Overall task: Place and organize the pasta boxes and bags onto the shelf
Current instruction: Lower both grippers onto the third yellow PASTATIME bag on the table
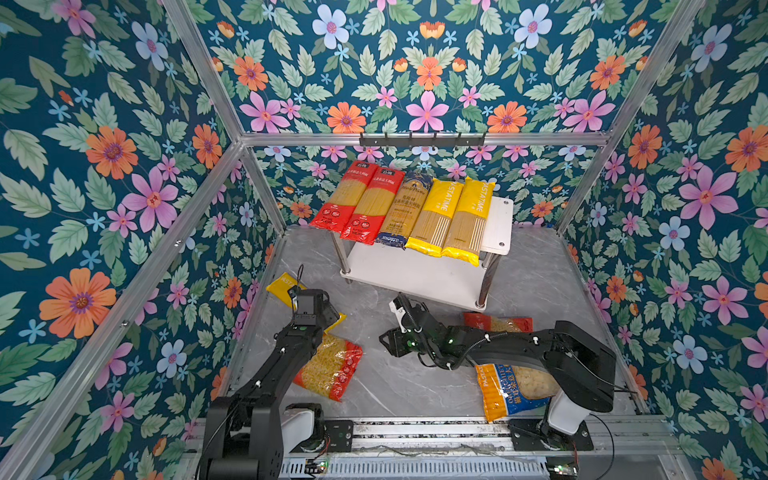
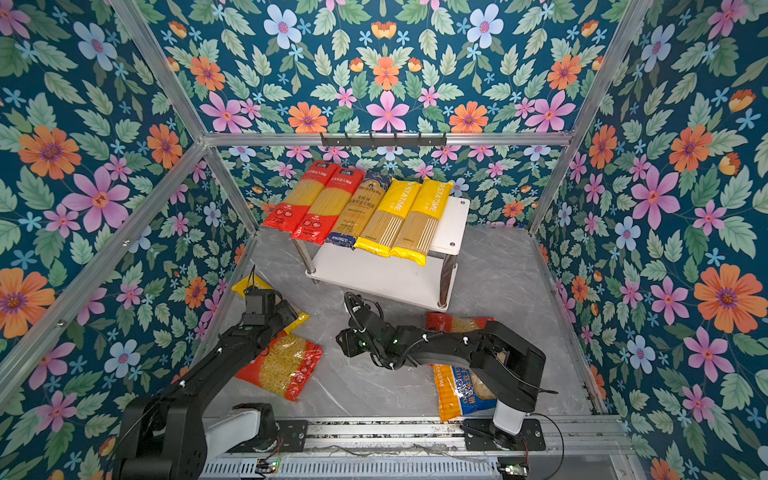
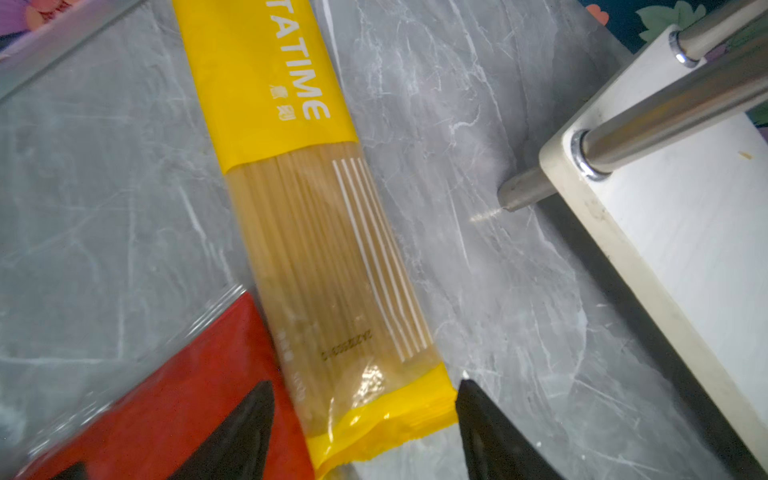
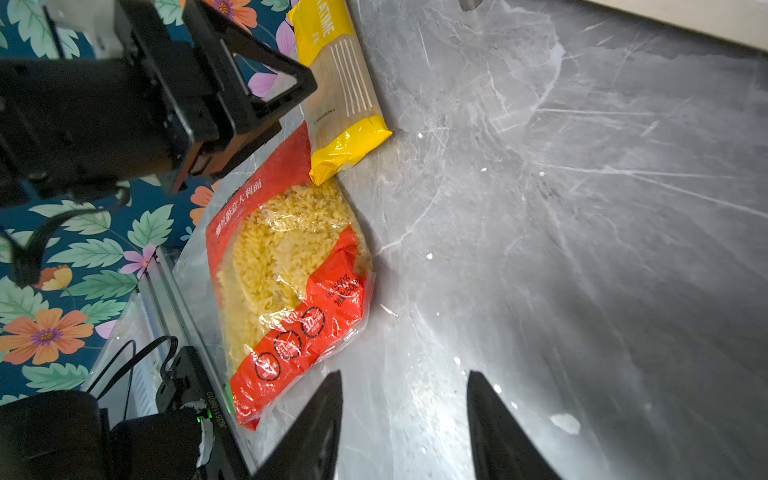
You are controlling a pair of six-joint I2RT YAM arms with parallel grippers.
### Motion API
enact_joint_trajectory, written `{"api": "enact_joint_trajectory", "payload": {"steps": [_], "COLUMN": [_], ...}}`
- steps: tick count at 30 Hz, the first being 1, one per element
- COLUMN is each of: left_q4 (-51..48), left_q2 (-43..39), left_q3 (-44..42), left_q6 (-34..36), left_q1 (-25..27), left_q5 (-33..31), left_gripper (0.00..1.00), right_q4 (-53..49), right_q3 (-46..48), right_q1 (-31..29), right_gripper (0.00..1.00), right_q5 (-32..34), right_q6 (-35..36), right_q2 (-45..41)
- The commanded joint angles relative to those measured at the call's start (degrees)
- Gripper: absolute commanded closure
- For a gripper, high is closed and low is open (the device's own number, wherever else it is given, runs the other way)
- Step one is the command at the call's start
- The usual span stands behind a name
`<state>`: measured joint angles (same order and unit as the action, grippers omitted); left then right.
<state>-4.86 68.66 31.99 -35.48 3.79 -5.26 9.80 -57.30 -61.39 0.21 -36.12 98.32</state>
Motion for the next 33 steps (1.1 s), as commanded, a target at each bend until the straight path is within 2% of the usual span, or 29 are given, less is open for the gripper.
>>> {"api": "enact_joint_trajectory", "payload": {"steps": [1,6,12,20,25,33], "left_q4": [6.7,8.9,14.3,14.4,14.4,15.3], "left_q2": [4.5,11.3,15.1,11.3,12.5,12.4], "left_q3": [1.7,3.2,-0.3,-5.6,-6.5,-8.6], "left_q6": [1.5,1.9,-1.4,-4.3,-6.2,-13.6], "left_q1": [-1.4,-3.1,-2.8,1.2,6.5,21.9], "left_q5": [2.9,4.2,10.0,10.6,10.0,6.4], "left_gripper": [0.29,0.31,0.34,0.36,0.37,0.38], "right_q4": [-1.1,-1.6,-1.9,-2.2,-2.2,-2.8], "right_q3": [0.7,1.3,1.2,0.3,0.2,3.4], "right_q1": [0.0,-0.1,0.0,0.4,0.6,2.0], "right_gripper": [0.50,0.51,0.51,0.51,0.51,0.51], "right_q5": [0.8,1.6,2.4,2.4,3.1,6.1], "right_q6": [-0.2,-0.2,0.4,0.7,0.7,0.1], "right_q2": [-1.3,-2.6,-2.8,-2.3,-2.7,-7.4]}}
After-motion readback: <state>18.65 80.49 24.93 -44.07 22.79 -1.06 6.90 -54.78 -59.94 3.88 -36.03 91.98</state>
